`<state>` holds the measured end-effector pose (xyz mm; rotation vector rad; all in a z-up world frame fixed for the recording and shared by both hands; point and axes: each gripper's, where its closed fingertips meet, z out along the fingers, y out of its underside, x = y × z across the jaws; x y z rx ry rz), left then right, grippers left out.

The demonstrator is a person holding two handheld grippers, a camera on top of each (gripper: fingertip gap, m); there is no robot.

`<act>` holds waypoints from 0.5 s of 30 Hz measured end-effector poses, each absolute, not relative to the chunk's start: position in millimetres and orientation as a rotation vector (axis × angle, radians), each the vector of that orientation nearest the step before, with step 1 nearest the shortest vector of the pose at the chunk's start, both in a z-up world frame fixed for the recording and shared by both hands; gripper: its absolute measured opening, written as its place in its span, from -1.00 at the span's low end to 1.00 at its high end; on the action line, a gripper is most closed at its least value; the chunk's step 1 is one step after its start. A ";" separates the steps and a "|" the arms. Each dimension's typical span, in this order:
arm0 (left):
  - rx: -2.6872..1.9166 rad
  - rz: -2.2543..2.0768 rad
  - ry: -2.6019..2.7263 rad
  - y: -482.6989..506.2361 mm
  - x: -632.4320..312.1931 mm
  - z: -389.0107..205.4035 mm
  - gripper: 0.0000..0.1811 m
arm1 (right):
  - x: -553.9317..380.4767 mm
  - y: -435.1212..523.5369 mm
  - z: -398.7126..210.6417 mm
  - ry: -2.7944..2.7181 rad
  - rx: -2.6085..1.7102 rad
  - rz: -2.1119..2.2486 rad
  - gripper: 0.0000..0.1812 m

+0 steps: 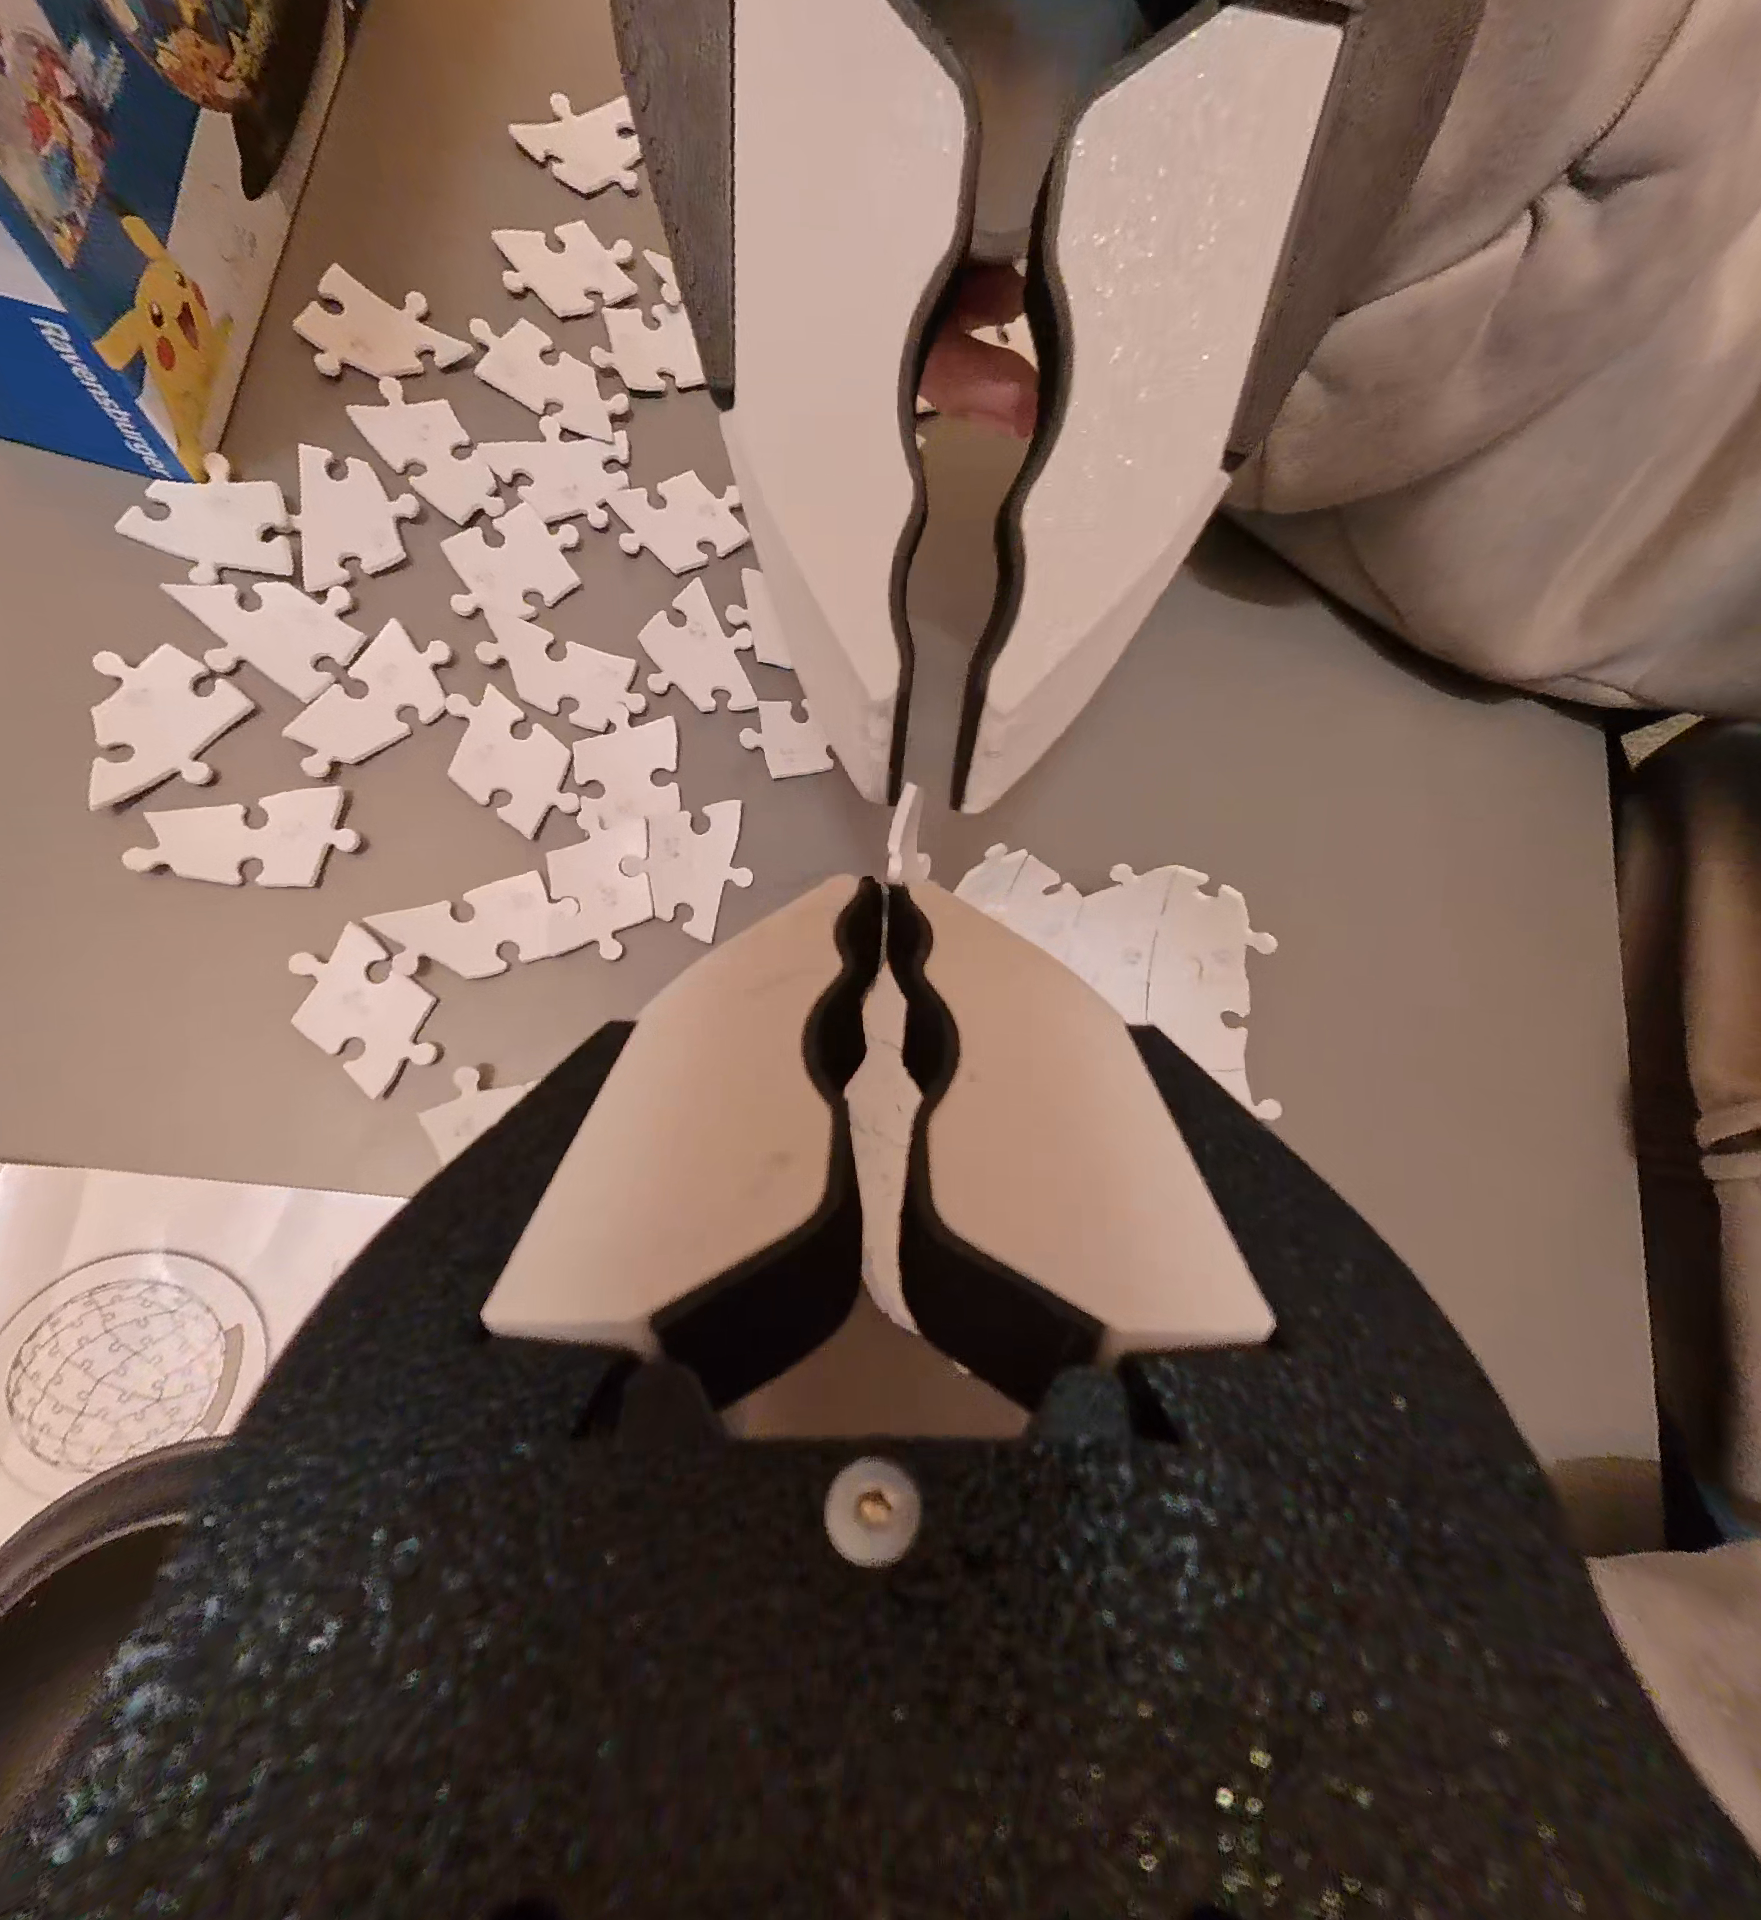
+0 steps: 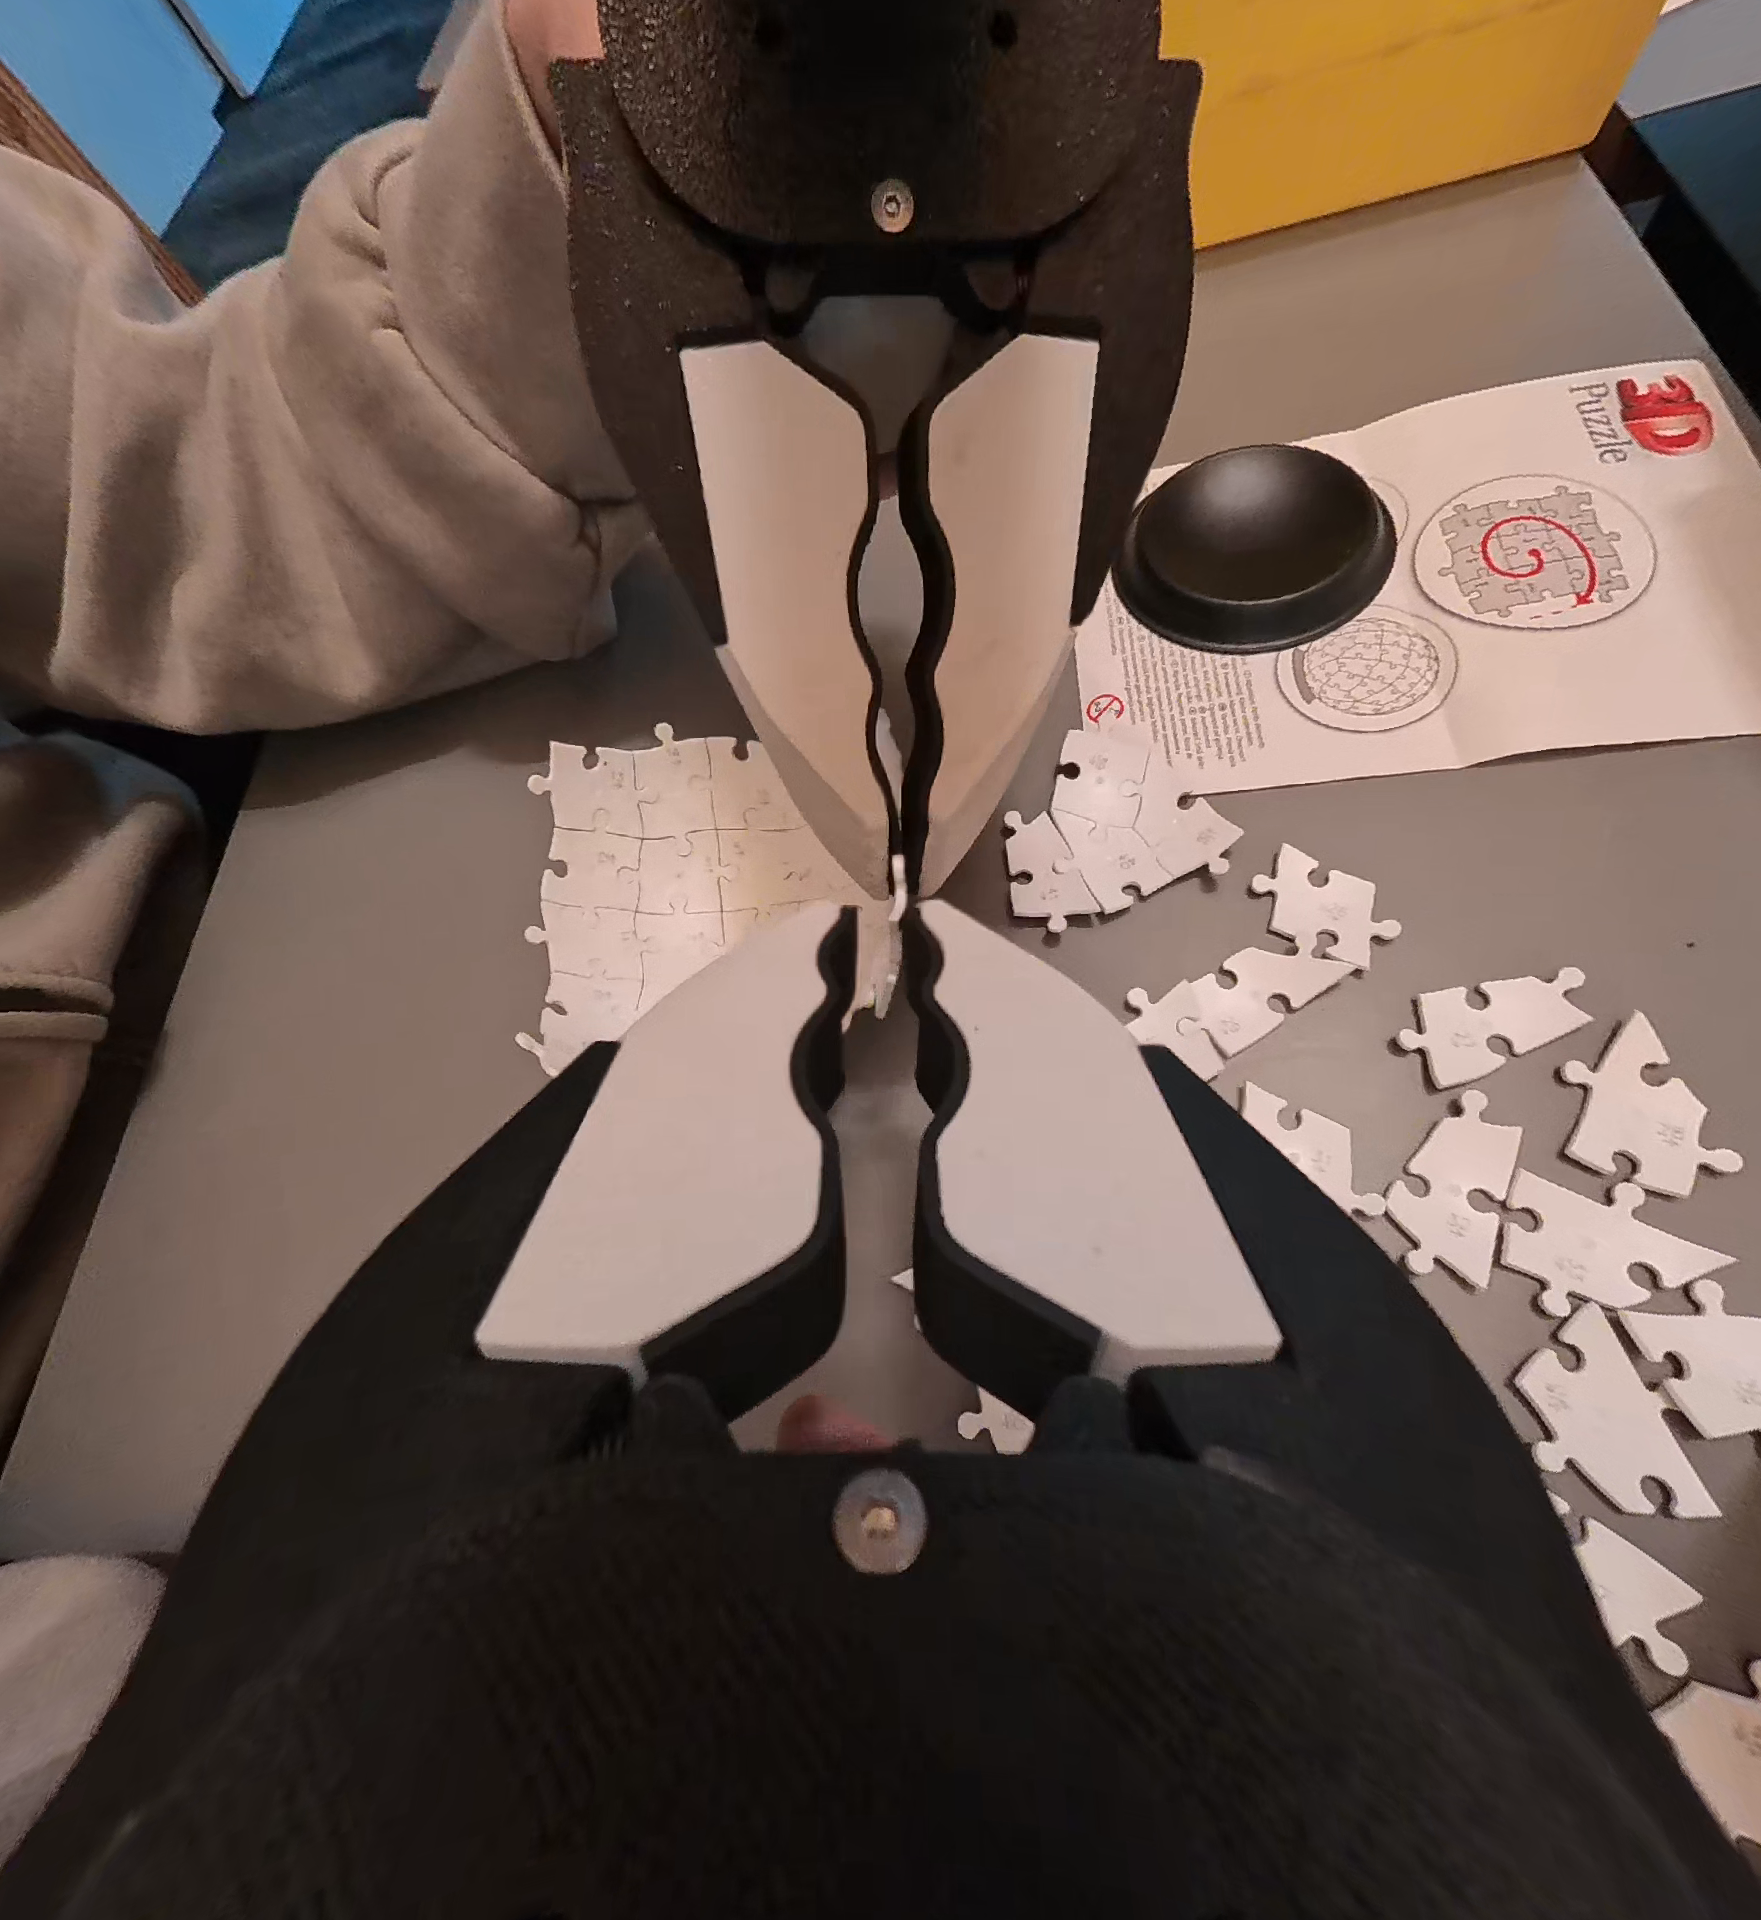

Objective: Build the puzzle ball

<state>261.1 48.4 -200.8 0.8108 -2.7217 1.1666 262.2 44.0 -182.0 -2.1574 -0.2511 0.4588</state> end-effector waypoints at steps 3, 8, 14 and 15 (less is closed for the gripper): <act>0.813 1.161 -2.738 48.5 262.0 -200.7 -0.98 | 265.7 45.7 -182.6 -0.232 -2.169 0.441 -0.97; 0.839 1.172 -2.731 49.9 264.1 -200.1 -0.98 | 268.0 48.0 -181.7 -0.230 -2.184 0.386 -0.98; 0.801 1.091 -2.763 50.5 257.8 -206.5 -0.98 | 260.9 47.2 -188.8 -0.183 -2.201 0.314 -0.98; 0.784 1.086 -2.757 48.8 255.6 -207.0 -0.98 | 258.9 45.4 -189.3 -0.164 -2.194 0.317 -0.98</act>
